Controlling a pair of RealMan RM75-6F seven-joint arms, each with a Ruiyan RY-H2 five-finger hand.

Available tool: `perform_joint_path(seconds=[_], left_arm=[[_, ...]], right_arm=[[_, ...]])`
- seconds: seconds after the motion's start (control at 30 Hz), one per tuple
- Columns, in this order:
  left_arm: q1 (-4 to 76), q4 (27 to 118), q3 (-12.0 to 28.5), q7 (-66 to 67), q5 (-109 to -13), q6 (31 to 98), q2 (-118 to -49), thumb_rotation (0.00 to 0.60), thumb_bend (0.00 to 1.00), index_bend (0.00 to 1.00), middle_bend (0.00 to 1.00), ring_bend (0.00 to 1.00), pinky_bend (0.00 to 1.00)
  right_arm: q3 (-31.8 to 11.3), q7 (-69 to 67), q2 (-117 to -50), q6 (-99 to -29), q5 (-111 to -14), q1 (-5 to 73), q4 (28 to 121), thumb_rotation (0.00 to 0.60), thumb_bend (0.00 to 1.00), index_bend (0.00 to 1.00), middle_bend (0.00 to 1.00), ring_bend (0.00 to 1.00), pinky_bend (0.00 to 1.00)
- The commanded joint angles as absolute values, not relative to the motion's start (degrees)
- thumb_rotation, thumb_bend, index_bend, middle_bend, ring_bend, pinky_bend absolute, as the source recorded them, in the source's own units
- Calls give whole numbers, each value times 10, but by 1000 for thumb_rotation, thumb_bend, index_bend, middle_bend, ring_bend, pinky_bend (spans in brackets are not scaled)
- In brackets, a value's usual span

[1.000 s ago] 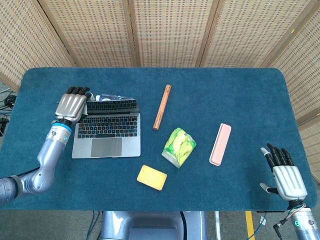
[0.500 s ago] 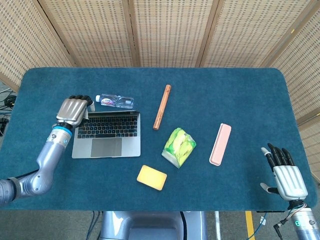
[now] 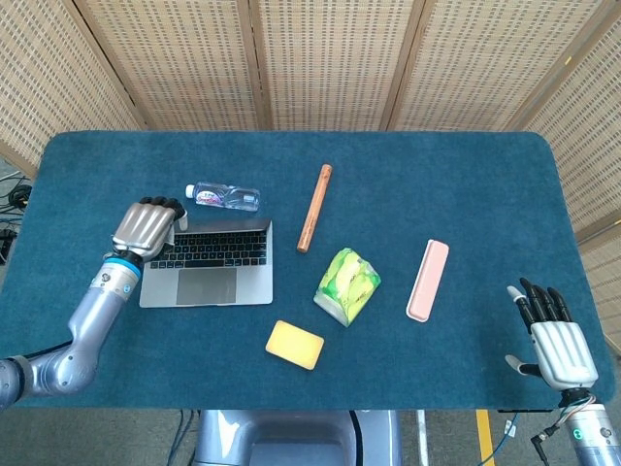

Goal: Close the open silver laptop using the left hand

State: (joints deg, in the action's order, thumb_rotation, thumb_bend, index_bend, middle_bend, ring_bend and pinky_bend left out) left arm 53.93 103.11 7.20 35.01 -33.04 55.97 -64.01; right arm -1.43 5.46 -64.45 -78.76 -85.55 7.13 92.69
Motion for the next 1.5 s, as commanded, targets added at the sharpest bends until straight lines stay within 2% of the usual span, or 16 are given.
perform_joint_path(seconds=[0.03,0.67,1.5], left_arm=[[536,1043,64,355,-337,565,-638,600,981,442,265,208,207],[508,1055,27,354,-384,585,-670,600,973,442,264,208,207],[487,972,-17,386,-385,574,-780,600,967,442,264,208,207]], right_arm=[[-14,54,-644,-788,-856,71,927,600,79,0,0,0,0],[-15,49,-643,-788,-855,71,926,600,79,0,0,0,0],[-16,38,-639,-792,-855,69,926,600,85,0,0,0,0]])
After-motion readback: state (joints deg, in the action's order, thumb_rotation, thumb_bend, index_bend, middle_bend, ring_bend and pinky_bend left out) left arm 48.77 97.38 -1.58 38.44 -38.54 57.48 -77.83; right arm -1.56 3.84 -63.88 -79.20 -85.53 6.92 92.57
